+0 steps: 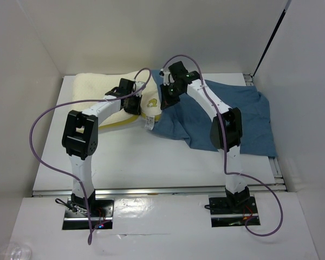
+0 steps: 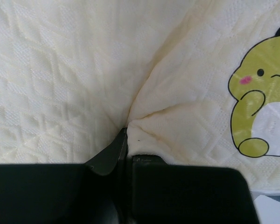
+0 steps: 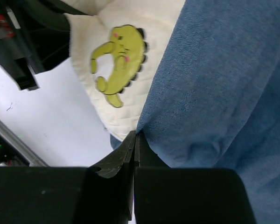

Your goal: Put the pillow into the pillowcase

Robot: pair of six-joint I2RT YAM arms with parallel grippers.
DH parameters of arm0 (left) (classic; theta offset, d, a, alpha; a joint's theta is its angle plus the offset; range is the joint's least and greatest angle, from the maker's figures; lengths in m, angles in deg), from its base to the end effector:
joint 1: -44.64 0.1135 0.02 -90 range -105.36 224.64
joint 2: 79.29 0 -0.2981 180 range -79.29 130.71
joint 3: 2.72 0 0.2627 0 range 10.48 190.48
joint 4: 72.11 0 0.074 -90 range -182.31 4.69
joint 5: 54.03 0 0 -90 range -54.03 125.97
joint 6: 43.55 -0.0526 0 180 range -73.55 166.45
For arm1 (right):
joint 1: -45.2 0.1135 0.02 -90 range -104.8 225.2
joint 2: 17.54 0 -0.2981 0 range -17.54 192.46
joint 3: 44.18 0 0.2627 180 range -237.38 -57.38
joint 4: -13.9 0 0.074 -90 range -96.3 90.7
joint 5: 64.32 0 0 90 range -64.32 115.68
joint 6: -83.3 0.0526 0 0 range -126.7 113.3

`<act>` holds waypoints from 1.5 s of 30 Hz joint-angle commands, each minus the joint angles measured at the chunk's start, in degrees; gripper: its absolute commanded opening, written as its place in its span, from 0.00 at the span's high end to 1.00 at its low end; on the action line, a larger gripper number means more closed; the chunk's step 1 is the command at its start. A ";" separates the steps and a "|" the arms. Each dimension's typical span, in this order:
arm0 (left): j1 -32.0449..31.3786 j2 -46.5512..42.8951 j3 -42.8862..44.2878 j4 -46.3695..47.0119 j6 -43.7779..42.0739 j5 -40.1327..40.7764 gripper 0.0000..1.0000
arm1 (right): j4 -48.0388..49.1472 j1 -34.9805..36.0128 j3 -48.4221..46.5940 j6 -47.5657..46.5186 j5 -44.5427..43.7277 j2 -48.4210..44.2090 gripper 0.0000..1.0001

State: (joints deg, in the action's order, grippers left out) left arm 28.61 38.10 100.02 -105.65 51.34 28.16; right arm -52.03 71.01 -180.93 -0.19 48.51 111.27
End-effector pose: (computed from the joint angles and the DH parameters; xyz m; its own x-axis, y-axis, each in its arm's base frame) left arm 0.4741 -0.1437 0.2177 -0.7445 0.1260 -0.6556 0.2983 0.9414 -0.1577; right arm 0.4700 0.2500 0.2782 -0.8249 -0.2829 -0.4893 -0.4961 0.7773 0.3870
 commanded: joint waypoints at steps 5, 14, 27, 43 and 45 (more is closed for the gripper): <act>0.83 2.32 0.90 -0.32 1.71 0.43 1.00 | 0.26 2.67 -2.40 -2.55 5.99 -5.33 1.00; 0.30 2.32 1.52 -0.32 2.23 0.43 1.00 | 1.83 6.89 -3.19 -0.53 11.01 -7.79 1.00; 0.30 1.71 2.75 -1.46 5.22 -4.30 1.00 | 6.24 4.87 -3.02 5.71 11.72 2.75 1.00; 0.30 -10.94 -8.58 -4.62 3.65 -11.09 0.37 | 11.14 -1.63 -4.52 1.50 8.90 -3.29 0.60; 0.30 -13.48 -11.21 -4.62 3.11 -10.56 0.36 | 16.39 -2.25 -2.68 0.36 7.24 -6.54 0.60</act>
State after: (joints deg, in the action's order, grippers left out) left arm 29.03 29.31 91.93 -105.41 55.23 17.97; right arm -44.25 70.24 -183.66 2.69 57.80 114.00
